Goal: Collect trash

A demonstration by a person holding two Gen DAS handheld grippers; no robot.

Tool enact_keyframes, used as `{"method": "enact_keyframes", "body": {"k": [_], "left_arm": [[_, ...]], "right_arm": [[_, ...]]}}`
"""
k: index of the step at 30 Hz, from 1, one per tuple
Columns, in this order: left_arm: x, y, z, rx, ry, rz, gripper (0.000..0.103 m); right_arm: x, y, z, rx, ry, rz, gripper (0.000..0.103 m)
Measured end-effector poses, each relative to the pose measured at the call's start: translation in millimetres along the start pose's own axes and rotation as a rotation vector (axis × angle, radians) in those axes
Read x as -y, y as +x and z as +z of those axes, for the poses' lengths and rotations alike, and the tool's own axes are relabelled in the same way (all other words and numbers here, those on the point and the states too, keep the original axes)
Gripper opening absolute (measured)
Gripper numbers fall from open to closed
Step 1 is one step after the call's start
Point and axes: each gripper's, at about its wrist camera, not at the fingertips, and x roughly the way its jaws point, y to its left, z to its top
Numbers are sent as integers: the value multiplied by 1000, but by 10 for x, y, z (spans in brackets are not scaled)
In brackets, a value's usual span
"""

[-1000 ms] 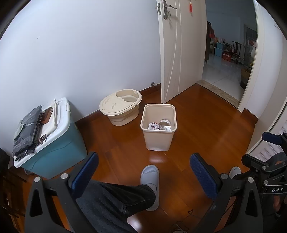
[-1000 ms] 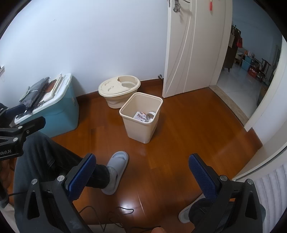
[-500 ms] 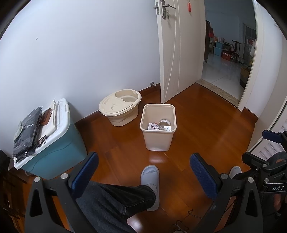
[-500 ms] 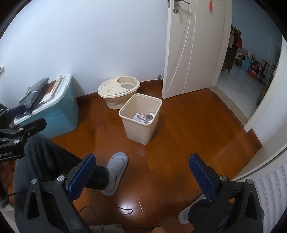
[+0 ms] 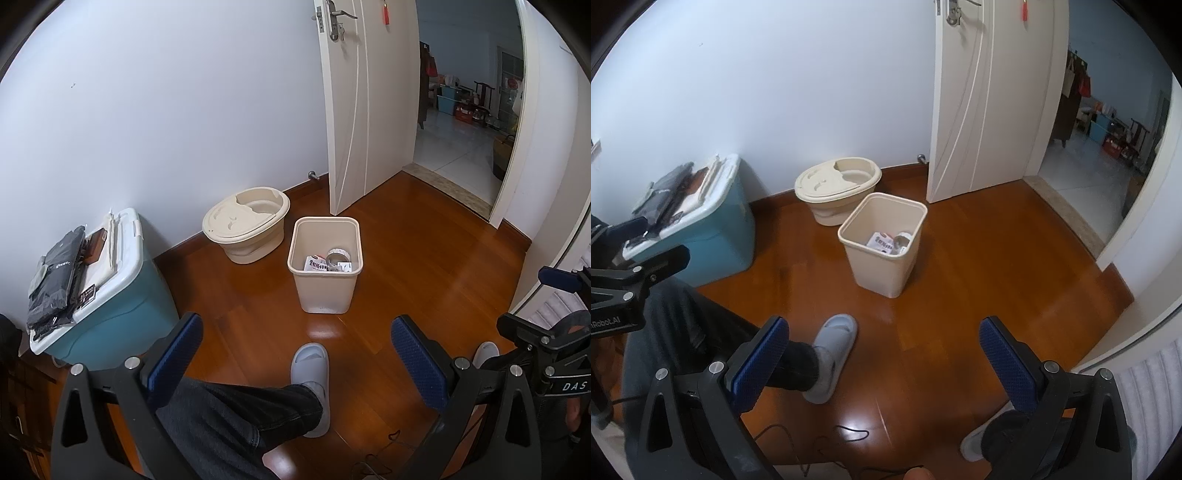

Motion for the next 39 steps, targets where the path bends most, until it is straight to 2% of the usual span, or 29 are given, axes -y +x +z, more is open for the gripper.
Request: {"method": "enact_keyframes", "body": {"k": [17,32,36,39], "left_arm": [[-38,54,27,-26,-2,-5,103],[-45,36,35,-12,-5,-10,103],[-62,3,25,6,-22,-22,103],[-118,-23,18,22,-58,-67,103]], "right_arm": [[-21,33,7,-8,-9,-11,103],[-66,75,5,-14,-7,-16,103],[-64,94,-16,-18,-2,-18,103],[-71,121,-43,-26,-1,-19,103]]}}
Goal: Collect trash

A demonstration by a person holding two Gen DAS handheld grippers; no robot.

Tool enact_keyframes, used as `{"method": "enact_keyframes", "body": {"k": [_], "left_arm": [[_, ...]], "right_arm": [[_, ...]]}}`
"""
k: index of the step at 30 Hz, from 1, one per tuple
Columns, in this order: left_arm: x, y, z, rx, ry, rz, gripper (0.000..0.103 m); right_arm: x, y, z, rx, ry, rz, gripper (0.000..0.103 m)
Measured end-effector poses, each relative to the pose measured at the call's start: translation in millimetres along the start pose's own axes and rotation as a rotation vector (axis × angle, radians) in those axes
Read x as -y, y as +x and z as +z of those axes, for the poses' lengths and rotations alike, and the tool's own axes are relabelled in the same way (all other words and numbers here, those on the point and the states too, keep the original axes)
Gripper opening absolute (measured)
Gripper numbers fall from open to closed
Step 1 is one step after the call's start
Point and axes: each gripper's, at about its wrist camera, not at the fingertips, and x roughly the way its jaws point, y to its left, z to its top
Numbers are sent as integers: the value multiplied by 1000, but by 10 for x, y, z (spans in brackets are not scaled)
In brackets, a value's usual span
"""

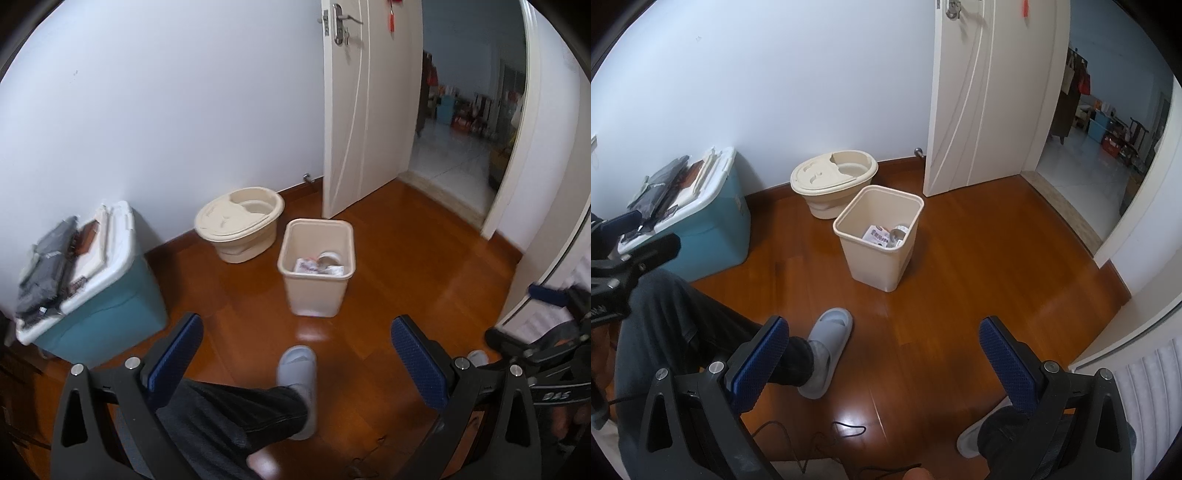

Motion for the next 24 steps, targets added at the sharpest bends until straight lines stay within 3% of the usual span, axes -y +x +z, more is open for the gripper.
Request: {"method": "enact_keyframes", "body": {"k": [7,17,19,22,24], "left_arm": [[-42,-59,24,75,-22,23,103],[-20,-28,-10,67,-27,-6,103],[-15,-28,-20,72,-21,20,103],[24,73,-37,-4,12,50,103],[57,80,-61,6,36,86,103]], "right_arm": [[29,90,-47,-28,22,1,103],[61,165,-80,-53,49,5,103],[72,185,-94,-62,56,4,103],[81,191,-111,-67,60,6,103],[85,191,-106,-65,62,9,103]]}}
